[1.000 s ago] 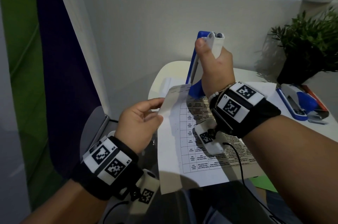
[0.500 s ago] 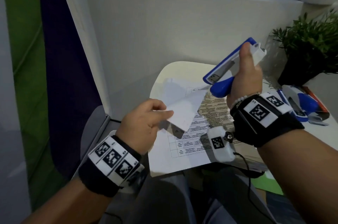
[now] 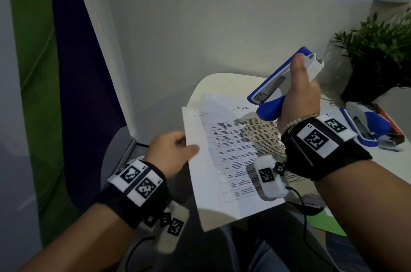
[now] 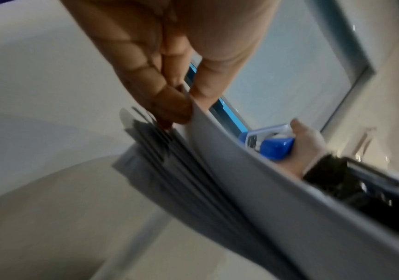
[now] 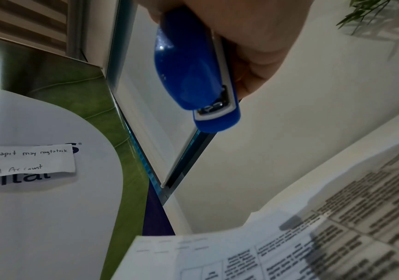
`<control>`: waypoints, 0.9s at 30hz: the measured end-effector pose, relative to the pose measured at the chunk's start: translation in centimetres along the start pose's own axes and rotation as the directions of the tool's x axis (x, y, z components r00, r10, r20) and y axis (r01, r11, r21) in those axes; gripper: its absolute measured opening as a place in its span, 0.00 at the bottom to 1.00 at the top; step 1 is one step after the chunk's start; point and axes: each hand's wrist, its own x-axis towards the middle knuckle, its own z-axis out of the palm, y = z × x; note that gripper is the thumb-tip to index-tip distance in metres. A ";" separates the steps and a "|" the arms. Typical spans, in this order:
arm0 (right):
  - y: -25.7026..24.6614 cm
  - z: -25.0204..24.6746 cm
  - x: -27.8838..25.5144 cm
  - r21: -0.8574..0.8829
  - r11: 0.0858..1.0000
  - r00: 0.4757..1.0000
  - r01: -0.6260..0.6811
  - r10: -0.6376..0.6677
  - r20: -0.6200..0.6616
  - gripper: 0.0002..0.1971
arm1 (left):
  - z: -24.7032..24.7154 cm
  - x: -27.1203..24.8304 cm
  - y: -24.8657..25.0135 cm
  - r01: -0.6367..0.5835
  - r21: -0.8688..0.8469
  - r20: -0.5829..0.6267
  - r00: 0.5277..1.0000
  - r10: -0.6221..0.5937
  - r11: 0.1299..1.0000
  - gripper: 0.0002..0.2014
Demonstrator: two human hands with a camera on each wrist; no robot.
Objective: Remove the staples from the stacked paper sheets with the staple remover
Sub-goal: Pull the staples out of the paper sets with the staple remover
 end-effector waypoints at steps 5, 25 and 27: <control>0.8 0.0 -0.1 -0.004 1.000 0.998 0.002 -0.002 -0.055 0.15 | -2.6 0.8 0.5 -0.015 0.089 -0.172 0.985 0.031 0.996 0.06; 7.4 -0.6 -1.5 0.119 0.939 0.937 -0.324 0.335 -0.097 0.14 | -19.1 1.7 -5.3 0.345 0.648 -0.598 0.782 0.173 0.679 0.14; 7.5 -0.7 -1.5 0.111 0.942 0.940 -0.318 0.328 -0.092 0.13 | -17.9 1.5 -6.5 0.331 0.671 -0.535 0.836 0.124 0.663 0.11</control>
